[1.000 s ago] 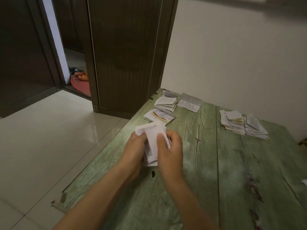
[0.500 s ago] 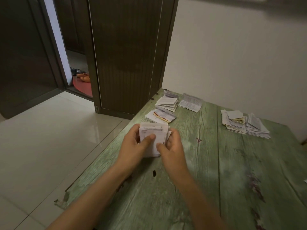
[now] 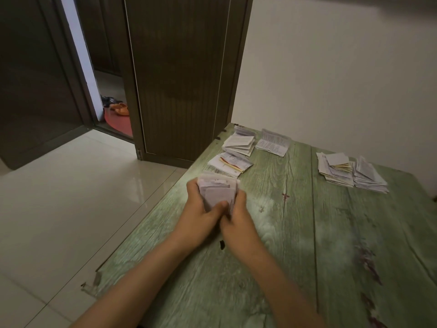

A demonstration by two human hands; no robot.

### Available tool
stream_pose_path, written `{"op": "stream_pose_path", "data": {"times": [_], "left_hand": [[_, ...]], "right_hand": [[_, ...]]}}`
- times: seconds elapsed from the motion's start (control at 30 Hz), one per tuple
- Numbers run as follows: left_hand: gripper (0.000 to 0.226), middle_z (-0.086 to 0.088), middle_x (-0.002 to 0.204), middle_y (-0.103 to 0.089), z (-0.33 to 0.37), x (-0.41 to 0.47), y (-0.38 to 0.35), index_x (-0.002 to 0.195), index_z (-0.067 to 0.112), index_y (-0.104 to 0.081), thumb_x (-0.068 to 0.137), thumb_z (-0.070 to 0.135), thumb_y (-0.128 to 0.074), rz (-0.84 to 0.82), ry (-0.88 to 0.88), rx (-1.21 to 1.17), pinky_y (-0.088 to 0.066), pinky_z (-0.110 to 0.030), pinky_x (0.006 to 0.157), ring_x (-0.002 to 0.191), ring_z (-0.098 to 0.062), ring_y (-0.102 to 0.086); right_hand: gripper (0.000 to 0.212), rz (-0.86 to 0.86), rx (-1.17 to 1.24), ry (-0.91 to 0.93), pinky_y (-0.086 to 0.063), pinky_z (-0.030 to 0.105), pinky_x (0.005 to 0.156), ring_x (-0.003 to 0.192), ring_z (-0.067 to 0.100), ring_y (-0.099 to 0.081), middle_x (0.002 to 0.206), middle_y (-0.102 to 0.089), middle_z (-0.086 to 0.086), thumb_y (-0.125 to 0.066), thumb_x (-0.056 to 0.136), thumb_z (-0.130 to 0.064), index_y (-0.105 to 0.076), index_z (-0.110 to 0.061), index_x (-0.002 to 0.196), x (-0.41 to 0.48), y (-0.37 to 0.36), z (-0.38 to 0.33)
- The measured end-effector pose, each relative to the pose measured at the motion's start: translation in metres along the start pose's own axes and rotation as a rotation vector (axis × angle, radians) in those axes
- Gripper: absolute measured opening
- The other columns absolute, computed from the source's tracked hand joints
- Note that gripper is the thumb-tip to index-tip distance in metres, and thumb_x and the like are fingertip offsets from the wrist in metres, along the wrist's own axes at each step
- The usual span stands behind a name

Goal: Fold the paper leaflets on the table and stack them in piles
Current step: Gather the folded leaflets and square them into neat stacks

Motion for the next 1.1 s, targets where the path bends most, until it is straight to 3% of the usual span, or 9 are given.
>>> {"op": "stream_pose_path", "data": {"times": [0.1, 0.2, 0.3, 0.5, 0.63, 0.77, 0.87, 0.97, 1.1], "left_hand": [[0.041, 0.012, 0.109, -0.049, -0.005, 0.001, -0.003, 0.112, 0.017, -0.027, 0.089, 0.005, -0.058, -0.019, 0.033, 0.033, -0.041, -0.001, 0.075, 0.100, 0.009, -0.050], [0.038, 0.020, 0.103, -0.048, 0.000, 0.002, 0.001, 0.112, 0.016, -0.032, 0.089, 0.006, -0.060, 0.047, 0.021, 0.044, -0.040, 0.001, 0.071, 0.089, 0.019, -0.049], [0.037, 0.016, 0.098, -0.055, -0.002, 0.003, 0.009, 0.110, 0.020, -0.043, 0.084, 0.006, -0.066, 0.192, 0.111, -0.103, -0.045, -0.003, 0.062, 0.088, 0.006, -0.055], [0.033, -0.002, 0.103, -0.070, -0.009, -0.004, 0.007, 0.104, 0.021, -0.060, 0.076, 0.007, -0.072, 0.215, 0.386, -0.474, -0.055, -0.037, 0.082, 0.094, -0.020, -0.067], [0.031, -0.012, 0.093, -0.073, -0.005, -0.003, 0.012, 0.105, 0.005, -0.062, 0.076, 0.006, -0.070, -0.006, 0.535, -0.424, -0.057, -0.033, 0.069, 0.082, -0.024, -0.070], [0.019, -0.012, 0.088, -0.068, -0.003, -0.011, 0.017, 0.096, 0.002, -0.061, 0.080, 0.006, -0.069, -0.156, 0.555, -0.029, -0.052, -0.021, 0.054, 0.070, -0.017, -0.066], [0.019, -0.009, 0.093, -0.061, -0.007, -0.012, 0.005, 0.097, 0.009, -0.057, 0.081, 0.014, -0.067, -0.146, 0.505, 0.347, -0.052, -0.030, 0.063, 0.077, -0.017, -0.058], [0.022, -0.007, 0.098, -0.056, -0.001, -0.009, -0.008, 0.106, 0.008, -0.053, 0.085, 0.010, -0.057, -0.073, 0.440, 0.547, -0.041, -0.019, 0.054, 0.080, -0.015, -0.050], [0.045, -0.009, 0.125, -0.049, 0.005, -0.015, -0.023, 0.129, 0.006, -0.041, 0.087, 0.015, -0.054, -0.105, 0.314, 0.715, -0.042, -0.022, 0.080, 0.105, -0.019, -0.049]], "right_hand": [[0.058, -0.020, -0.077, -0.008, -0.043, 0.028, 0.101, 0.118, 0.015, -0.049, 0.132, -0.046, 0.002, -0.038, 0.093, 0.000, -0.016, -0.016, 0.145, -0.001, -0.004, 0.002], [0.038, 0.021, -0.035, 0.015, -0.045, 0.014, 0.089, 0.112, 0.013, -0.054, 0.125, -0.053, 0.004, -0.038, 0.097, -0.005, -0.030, -0.016, 0.132, 0.000, 0.003, -0.003], [0.045, -0.010, 0.028, 0.036, -0.043, 0.009, 0.088, 0.113, 0.007, -0.052, 0.126, -0.052, -0.001, -0.040, 0.097, -0.005, -0.031, -0.024, 0.137, 0.000, 0.000, -0.009], [0.026, 0.078, 0.409, -0.215, -0.058, 0.026, 0.072, 0.092, 0.019, -0.068, 0.105, -0.068, 0.010, -0.064, 0.084, -0.001, -0.056, -0.011, 0.107, 0.002, 0.023, -0.002], [0.015, -0.115, 0.310, -0.326, -0.056, 0.045, 0.075, 0.087, 0.031, -0.068, 0.094, -0.069, 0.015, -0.061, 0.084, 0.004, -0.060, -0.005, 0.095, 0.001, 0.036, -0.002], [0.022, -0.213, 0.017, -0.380, -0.052, 0.030, 0.068, 0.076, 0.017, -0.064, 0.090, -0.066, 0.008, -0.060, 0.081, 0.005, -0.061, -0.014, 0.091, -0.003, 0.052, 0.002], [0.029, -0.043, -0.319, -0.333, -0.048, 0.028, 0.075, 0.095, 0.019, -0.058, 0.107, -0.059, 0.005, -0.054, 0.083, -0.004, -0.055, -0.020, 0.108, -0.005, 0.053, 0.005], [0.033, 0.090, -0.825, -0.148, -0.037, 0.029, 0.098, 0.119, 0.022, -0.044, 0.131, -0.046, 0.006, -0.045, 0.092, -0.016, -0.049, -0.016, 0.125, -0.012, 0.038, -0.002], [0.058, -0.004, -0.859, 0.067, -0.003, 0.026, 0.113, 0.145, 0.020, -0.011, 0.156, -0.012, 0.002, -0.047, 0.095, -0.017, -0.024, -0.012, 0.147, -0.013, 0.014, 0.003]]}}
Point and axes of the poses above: each hand's wrist, its own x-axis towards the middle knuckle, its own y-axis out of the back of the hand, z = x × y, the point moved 6 cm from there along x, towards the middle knuckle
